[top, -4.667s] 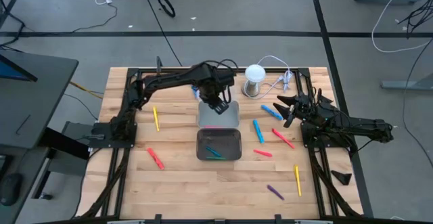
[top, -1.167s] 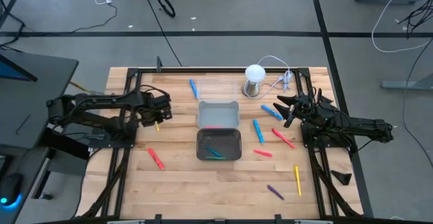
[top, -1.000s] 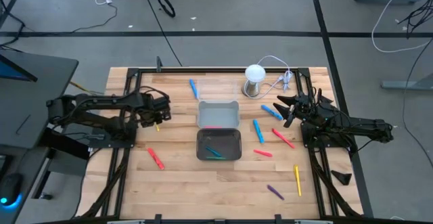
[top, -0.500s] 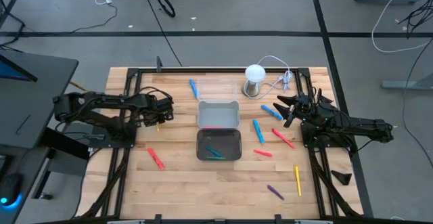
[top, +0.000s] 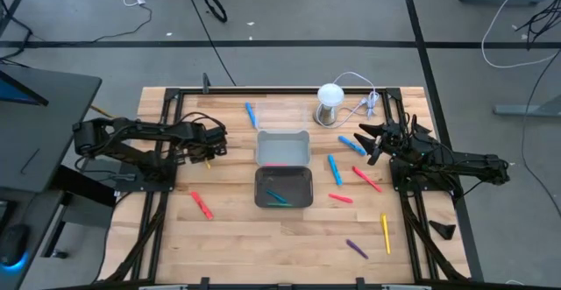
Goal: Pick & Place Markers
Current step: Put the yellow marker into the transparent bin, then put the neon orange highlighter into the transparent bin
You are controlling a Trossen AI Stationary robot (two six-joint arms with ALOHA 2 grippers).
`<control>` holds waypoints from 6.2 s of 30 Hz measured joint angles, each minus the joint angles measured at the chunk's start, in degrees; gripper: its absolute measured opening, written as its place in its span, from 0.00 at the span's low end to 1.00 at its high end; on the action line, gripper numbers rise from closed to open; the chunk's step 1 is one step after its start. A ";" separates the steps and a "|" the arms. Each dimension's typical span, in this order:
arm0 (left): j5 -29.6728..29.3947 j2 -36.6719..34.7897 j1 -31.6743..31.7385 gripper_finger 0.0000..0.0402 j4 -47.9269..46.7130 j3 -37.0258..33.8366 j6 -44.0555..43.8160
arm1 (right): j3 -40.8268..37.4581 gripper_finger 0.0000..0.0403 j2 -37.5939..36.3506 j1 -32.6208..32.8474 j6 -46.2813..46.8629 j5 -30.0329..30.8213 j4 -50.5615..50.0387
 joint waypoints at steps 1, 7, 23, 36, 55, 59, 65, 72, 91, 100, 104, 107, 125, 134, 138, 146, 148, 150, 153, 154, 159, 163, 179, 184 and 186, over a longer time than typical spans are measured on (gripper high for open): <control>0.01 0.00 0.00 0.16 0.12 0.00 0.00 | -0.01 0.57 0.00 0.00 -0.01 0.02 0.00; 0.09 0.04 0.00 0.06 0.50 -0.02 2.00 | 0.00 0.57 0.00 -0.01 -0.01 0.00 -0.01; 1.12 -0.67 0.00 0.07 -2.07 4.40 8.08 | -0.01 0.57 -0.01 -0.01 -0.01 0.00 0.00; 4.35 -0.76 0.00 0.07 -12.30 15.66 25.43 | -0.01 0.57 0.00 -0.01 0.00 0.00 0.00; 9.65 -0.81 -3.41 0.06 -18.72 24.19 61.82 | -0.01 0.57 0.00 -0.01 -0.01 0.01 0.00; 9.35 -0.80 -4.40 0.06 -18.67 24.39 67.31 | -0.01 0.57 0.01 -0.01 0.01 0.00 0.00; 9.06 -0.79 -5.62 0.06 -18.72 24.39 73.13 | 0.00 0.57 0.00 0.00 -0.01 0.00 0.00; 9.08 -0.23 -5.84 0.06 -18.89 24.54 73.55 | -0.01 0.57 0.00 -0.01 0.00 0.02 -0.01; 7.35 24.08 -5.79 0.06 -24.69 52.42 86.45 | -0.01 0.57 0.00 0.00 0.00 0.01 0.00; 7.37 35.99 -5.80 0.06 -29.94 69.01 89.42 | -0.01 0.57 0.01 0.01 0.00 0.01 0.00; 7.40 40.30 -5.84 0.06 -31.60 75.10 89.90 | 0.00 0.57 0.01 0.01 -0.01 0.00 0.00; 7.55 42.79 -5.94 0.06 -32.68 78.69 89.94 | -0.01 0.57 0.01 0.00 -0.01 0.00 -0.01; 8.25 46.19 -6.16 0.06 -33.94 84.35 90.55 | -0.01 0.57 -0.01 0.00 0.00 0.01 0.00; 8.23 50.76 -7.26 0.06 -32.32 84.30 90.75 | 0.00 0.57 -0.01 0.00 0.00 0.03 0.03; 8.36 52.97 -7.78 0.06 -31.48 84.32 90.67 | -0.01 0.57 -0.01 0.01 0.01 0.02 0.02; 9.66 57.12 -7.82 0.06 -29.35 84.32 90.40 | -0.01 0.57 -0.01 -0.01 0.01 0.02 0.00; 9.72 57.78 -7.85 0.06 -29.00 84.32 89.71 | 0.00 0.57 -0.01 0.00 -0.01 -0.01 -0.01; 9.79 58.41 -7.85 0.06 -28.85 84.31 89.62 | 0.01 0.57 -0.01 0.01 -0.01 0.02 0.00; 9.80 59.02 -7.85 0.06 -28.38 84.28 89.66 | 0.01 0.57 -0.01 0.01 -0.01 0.00 0.00; 9.78 59.04 -7.85 0.06 -28.34 84.28 89.64 | 0.01 0.57 -0.01 0.01 0.01 0.02 0.00; 9.83 59.04 -7.74 0.07 -27.95 84.28 89.36 | 0.01 0.57 -0.01 0.00 -0.01 0.02 0.00; 9.80 59.04 -7.61 0.11 -27.86 84.28 88.52 | 0.01 0.57 -0.01 0.01 -0.01 0.02 0.00; 9.71 59.04 -7.57 0.22 -27.88 84.28 88.39 | -0.01 0.57 -0.01 0.01 -0.01 0.02 0.00; 9.58 58.58 -6.84 0.22 -28.85 84.67 87.92 | 0.01 0.57 -0.01 -0.01 -0.01 0.02 0.00; 9.50 57.99 -6.53 0.22 -30.89 85.73 87.88 | 0.01 0.57 -0.01 0.00 -0.01 0.00 0.00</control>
